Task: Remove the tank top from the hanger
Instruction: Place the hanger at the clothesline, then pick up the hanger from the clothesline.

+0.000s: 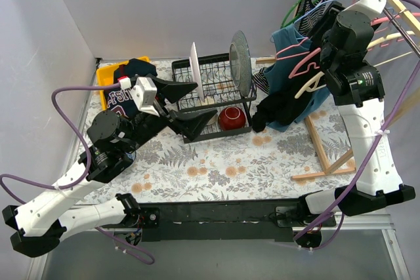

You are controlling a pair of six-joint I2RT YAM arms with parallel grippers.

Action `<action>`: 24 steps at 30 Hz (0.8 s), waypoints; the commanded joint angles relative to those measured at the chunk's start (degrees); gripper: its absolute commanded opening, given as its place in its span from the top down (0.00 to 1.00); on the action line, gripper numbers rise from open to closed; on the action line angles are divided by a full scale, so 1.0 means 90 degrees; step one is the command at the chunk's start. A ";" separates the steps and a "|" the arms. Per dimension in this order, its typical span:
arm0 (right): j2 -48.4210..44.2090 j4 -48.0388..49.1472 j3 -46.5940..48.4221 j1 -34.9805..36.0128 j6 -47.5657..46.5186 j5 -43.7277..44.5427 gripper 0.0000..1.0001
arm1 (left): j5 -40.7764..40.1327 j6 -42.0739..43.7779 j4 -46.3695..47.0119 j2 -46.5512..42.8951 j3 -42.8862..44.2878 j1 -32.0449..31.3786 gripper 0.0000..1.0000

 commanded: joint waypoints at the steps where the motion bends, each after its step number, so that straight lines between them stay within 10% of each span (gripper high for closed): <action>1: 0.0050 -0.0290 0.0181 -0.0057 0.0176 0.0034 0.49 | 0.0066 0.0205 -0.0005 0.0086 0.0085 -0.0018 0.02; 24: -0.2859 0.2355 -0.1176 -0.0037 0.0078 -0.4938 0.40 | 0.1246 -0.0204 -0.0971 0.5388 0.5368 0.0479 0.14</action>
